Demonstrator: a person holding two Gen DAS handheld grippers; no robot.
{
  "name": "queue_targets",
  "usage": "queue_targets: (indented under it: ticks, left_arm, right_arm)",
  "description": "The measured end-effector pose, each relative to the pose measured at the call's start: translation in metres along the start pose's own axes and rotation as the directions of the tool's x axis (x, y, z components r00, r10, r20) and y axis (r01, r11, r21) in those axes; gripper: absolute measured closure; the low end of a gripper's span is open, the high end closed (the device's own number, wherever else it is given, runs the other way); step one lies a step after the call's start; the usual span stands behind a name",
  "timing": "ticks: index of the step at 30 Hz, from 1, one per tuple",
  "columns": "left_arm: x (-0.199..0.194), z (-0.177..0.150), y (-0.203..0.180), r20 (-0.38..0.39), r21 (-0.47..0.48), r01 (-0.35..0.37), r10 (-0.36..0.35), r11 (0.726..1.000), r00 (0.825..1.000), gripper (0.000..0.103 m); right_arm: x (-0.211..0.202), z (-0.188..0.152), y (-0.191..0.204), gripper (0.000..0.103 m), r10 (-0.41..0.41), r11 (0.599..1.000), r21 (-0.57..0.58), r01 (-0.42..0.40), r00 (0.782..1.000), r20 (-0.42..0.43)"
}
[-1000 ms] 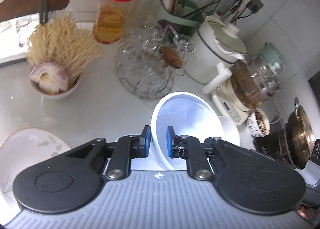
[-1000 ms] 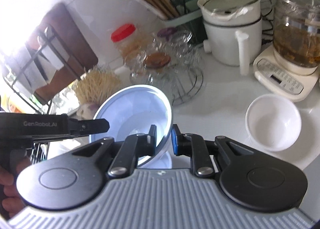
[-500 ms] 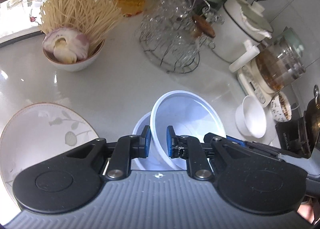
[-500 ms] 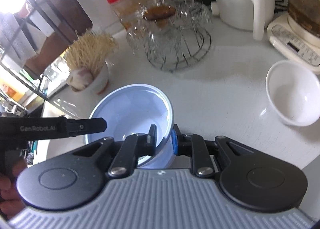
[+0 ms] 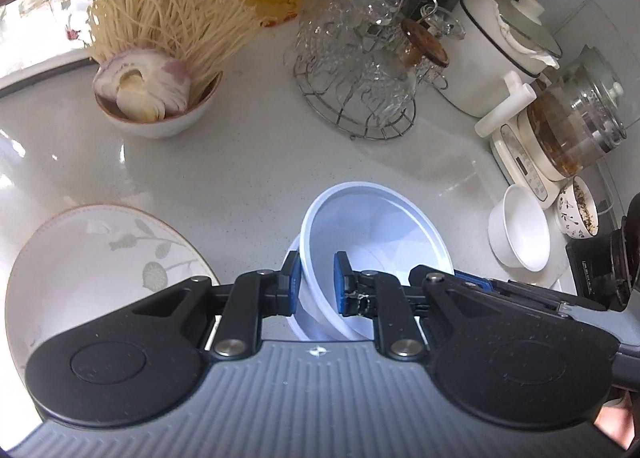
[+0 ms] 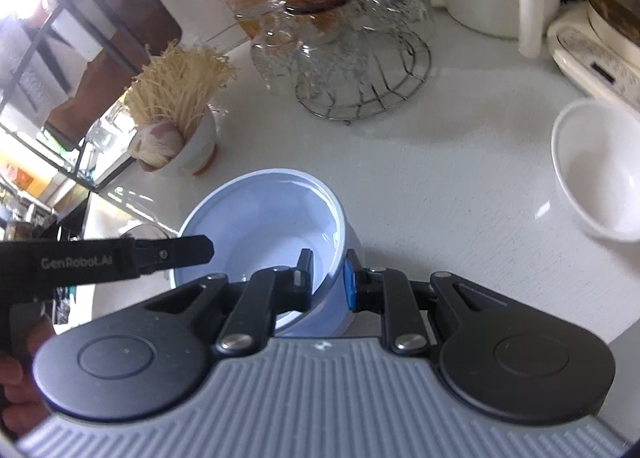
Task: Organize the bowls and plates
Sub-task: 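Lower it into the first plastic bowl and open both grippers, then move both grippers toward the white ceramic bowl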
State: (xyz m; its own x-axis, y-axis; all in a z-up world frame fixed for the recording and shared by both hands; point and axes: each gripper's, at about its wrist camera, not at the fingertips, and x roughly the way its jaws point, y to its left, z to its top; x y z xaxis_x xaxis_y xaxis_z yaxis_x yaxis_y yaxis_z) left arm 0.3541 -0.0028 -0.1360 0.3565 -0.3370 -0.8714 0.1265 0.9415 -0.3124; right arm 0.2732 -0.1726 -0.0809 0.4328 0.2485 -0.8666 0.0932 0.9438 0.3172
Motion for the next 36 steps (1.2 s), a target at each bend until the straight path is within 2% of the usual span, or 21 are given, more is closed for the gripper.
queue_targets:
  ticks: [1,2,3,5,13,22,25,28,30,36]
  left_arm:
    - [-0.001,0.0,0.0,-0.002,0.001,-0.001,0.001,1.0,1.0,0.083]
    - [-0.001,0.001,0.0,-0.003,-0.001,-0.003,0.003,1.0,1.0,0.076]
    - [-0.002,0.001,0.001,-0.003,-0.004,-0.002,0.002,1.0,1.0,0.068]
    - [-0.005,0.001,0.0,0.005,0.003,0.003,-0.003,1.0,1.0,0.061]
    - [-0.031,0.0,-0.007,0.067,0.065,0.003,-0.008,0.998,0.998,0.06]
    - [-0.067,0.004,-0.009,0.149,0.109,0.012,-0.028,0.994,0.988,0.06]
    - [-0.075,0.007,-0.015,0.162,0.133,0.019,-0.041,0.991,0.986,0.06]
    - [-0.085,0.007,-0.023,0.2,0.179,0.016,-0.052,0.984,0.978,0.06]
    - [-0.091,0.002,-0.025,0.214,0.199,0.028,-0.071,0.98,0.974,0.06]
    - [-0.102,-0.02,-0.034,0.223,0.252,0.047,-0.105,0.967,0.969,0.06]
  right_arm:
    - [-0.001,0.0,0.001,0.082,0.002,1.0,0.003,-0.002,1.0,0.002]
    - [-0.002,0.001,0.0,0.077,0.003,1.0,0.006,-0.003,1.0,0.003]
    - [-0.003,0.001,0.0,0.064,0.003,1.0,0.006,-0.003,1.0,0.005]
    - [-0.008,0.0,0.001,0.05,0.0,1.0,0.003,0.0,1.0,0.023]
    - [-0.029,0.0,0.009,0.05,-0.031,0.999,0.009,0.031,0.993,0.11]
    - [-0.058,-0.007,0.024,0.05,-0.039,0.999,0.016,0.037,0.972,0.231]
    - [-0.071,-0.008,0.028,0.05,-0.037,0.999,0.019,0.033,0.957,0.288]
    - [-0.086,-0.013,0.028,0.05,-0.079,0.997,0.047,0.068,0.936,0.342]
    - [-0.094,-0.016,0.025,0.05,-0.095,0.995,0.072,0.075,0.929,0.358]
    - [-0.124,-0.038,0.026,0.05,-0.155,0.987,0.099,0.124,0.888,0.432]
